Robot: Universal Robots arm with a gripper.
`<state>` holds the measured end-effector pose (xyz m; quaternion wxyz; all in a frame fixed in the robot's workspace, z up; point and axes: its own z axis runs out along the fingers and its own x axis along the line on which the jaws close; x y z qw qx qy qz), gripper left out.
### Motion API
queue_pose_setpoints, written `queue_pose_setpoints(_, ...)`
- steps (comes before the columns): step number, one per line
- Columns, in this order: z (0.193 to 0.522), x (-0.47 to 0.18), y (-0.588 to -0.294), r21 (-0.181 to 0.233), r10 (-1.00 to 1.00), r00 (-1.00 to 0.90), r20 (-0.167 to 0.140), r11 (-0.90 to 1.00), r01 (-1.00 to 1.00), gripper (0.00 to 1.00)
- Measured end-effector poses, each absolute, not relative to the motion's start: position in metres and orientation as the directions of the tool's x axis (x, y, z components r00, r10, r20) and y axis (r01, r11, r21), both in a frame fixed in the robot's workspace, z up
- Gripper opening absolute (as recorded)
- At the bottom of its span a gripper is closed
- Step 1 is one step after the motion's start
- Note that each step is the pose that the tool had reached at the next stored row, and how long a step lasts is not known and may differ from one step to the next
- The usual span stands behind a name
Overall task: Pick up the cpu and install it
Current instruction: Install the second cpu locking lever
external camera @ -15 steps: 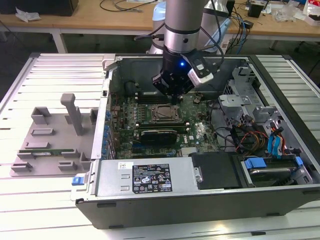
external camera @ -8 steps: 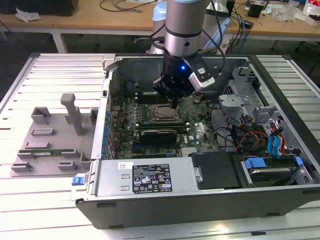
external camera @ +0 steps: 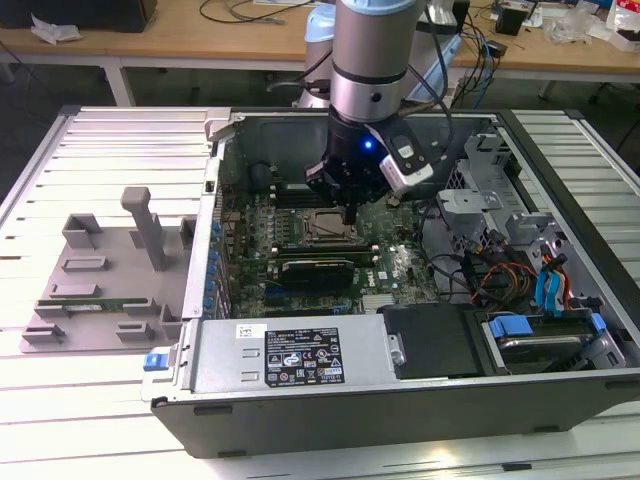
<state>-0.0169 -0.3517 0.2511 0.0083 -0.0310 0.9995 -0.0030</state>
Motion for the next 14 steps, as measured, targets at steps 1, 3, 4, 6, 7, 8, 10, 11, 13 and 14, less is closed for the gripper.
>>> queue_pose_setpoints(1,0.251,-0.017,-0.354,-0.003,-0.062,-0.998,-0.017,0.998,-0.062,0.11)
queue_pose_setpoints(3,0.251,-0.018,-0.36,0.015,-0.062,-0.998,-0.018,0.998,-0.062,0.11)
queue_pose_setpoints(4,0.251,-0.018,-0.364,0.028,-0.061,-0.998,-0.019,0.998,-0.062,0.11)
queue_pose_setpoints(6,0.251,-0.021,-0.368,0.048,-0.061,-0.998,-0.02,0.997,-0.062,0.11)
queue_pose_setpoints(7,0.25,-0.024,-0.369,0.054,-0.061,-0.998,-0.02,0.997,-0.062,0.11)
queue_pose_setpoints(8,0.249,-0.028,-0.37,0.064,-0.061,-0.998,-0.021,0.996,-0.062,0.11)
queue_pose_setpoints(10,0.248,-0.031,-0.373,0.07,-0.061,-0.998,-0.021,0.996,-0.062,0.11)
queue_pose_setpoints(11,0.248,-0.032,-0.375,0.072,-0.061,-0.998,-0.021,0.996,-0.062,0.11)
queue_pose_setpoints(13,0.246,-0.038,-0.377,0.075,-0.06,-0.998,-0.022,0.995,-0.062,0.11)
queue_pose_setpoints(14,0.245,-0.042,-0.378,0.079,-0.06,-0.998,-0.022,0.995,-0.062,0.11)
